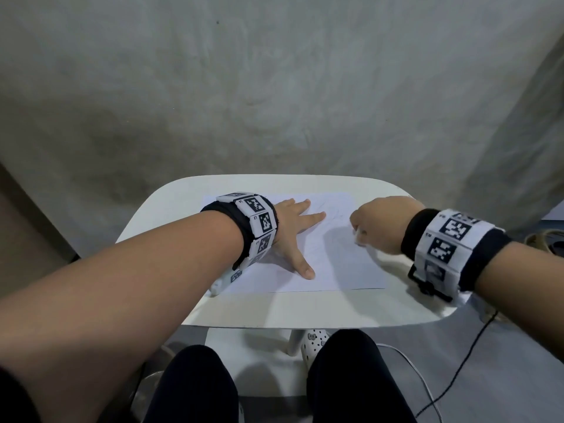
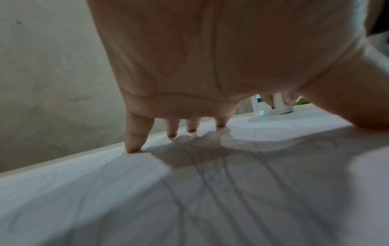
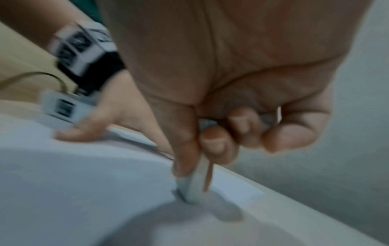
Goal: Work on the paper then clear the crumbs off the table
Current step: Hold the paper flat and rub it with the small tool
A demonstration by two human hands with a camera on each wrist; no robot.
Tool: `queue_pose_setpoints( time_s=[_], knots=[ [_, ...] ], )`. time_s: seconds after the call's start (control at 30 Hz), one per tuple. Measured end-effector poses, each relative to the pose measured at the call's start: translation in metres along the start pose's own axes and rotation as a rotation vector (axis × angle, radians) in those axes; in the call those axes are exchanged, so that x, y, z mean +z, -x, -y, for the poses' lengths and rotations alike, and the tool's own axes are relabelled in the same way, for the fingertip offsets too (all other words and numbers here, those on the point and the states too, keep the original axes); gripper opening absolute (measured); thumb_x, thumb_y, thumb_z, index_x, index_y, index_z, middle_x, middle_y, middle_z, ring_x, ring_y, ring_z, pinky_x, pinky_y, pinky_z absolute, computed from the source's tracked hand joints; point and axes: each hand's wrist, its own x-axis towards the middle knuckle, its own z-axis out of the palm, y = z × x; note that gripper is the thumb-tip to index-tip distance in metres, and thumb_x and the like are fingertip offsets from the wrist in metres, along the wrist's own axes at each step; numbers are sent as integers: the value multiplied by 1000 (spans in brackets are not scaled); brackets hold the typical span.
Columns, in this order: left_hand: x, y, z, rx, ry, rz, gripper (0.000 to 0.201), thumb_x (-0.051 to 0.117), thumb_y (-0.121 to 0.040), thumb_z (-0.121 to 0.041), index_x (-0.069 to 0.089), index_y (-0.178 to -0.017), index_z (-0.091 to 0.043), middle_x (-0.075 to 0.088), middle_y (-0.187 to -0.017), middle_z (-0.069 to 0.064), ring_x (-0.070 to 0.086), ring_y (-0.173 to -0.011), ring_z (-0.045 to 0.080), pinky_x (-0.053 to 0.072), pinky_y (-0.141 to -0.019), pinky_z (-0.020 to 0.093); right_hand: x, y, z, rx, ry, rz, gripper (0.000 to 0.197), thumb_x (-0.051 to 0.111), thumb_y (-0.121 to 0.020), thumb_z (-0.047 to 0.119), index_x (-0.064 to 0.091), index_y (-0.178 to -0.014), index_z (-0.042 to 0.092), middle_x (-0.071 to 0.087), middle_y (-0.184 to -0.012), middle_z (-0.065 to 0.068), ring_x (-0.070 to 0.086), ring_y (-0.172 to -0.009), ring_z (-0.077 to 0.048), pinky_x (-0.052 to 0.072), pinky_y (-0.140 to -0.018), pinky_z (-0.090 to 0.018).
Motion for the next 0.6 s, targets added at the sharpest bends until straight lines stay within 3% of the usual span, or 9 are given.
queue_pose_setpoints(
  time_s=[0.1,0.23,0.33,0.43,0.5,0.6],
  knots=[
    [-1,-2,1,-1,3,4,130,70,-60,-78,-18,-149,-44,-26,-159,-8,-21,-147,20,-4,-117,53,7,4,12,-100,-46,38,15,55,-89,30,64,-97,21,66,-92,6,60,-89,-21,47,-76,-30],
    [0,-2,1,1,6,6,130,70,-59,-78,-18,-149,-45,-26,-159,-8,-22,-147,20,-5,-116,53,2,1,-7,33,-60,13,15,51,-89,29,63,-93,20,66,-93,4,60,-89,-22,45,-73,-30],
    [0,-2,2,6,12,6,129,71,-60,-77,-18,-149,-45,-26,-159,-7,-22,-147,20,-4,-117,54,8,3,7,-70,-38,20,10,51,-89,26,60,-90,23,64,-91,4,60,-89,-22,44,-72,-29],
    [0,-2,2,8,25,2,130,71,-60,-76,-18,-149,-45,-27,-159,-8,-23,-147,20,-5,-116,53,0,3,-9,55,-102,47,9,52,-89,29,59,-91,24,59,-87,5,54,-86,-21,39,-70,-28],
    [1,-2,2,5,25,4,130,71,-60,-76,-18,-149,-45,-27,-159,-8,-23,-147,20,-5,-116,54,0,3,-13,81,-83,24,10,49,-90,27,58,-91,23,61,-88,5,57,-88,-22,42,-71,-29],
    [0,-2,2,8,12,9,130,71,-61,-77,-19,-149,-44,-28,-159,-7,-23,-147,20,-5,-116,53,10,11,15,-76,-97,-3,7,47,-91,28,49,-86,24,53,-75,7,55,-82,-23,42,-70,-32]
  ],
)
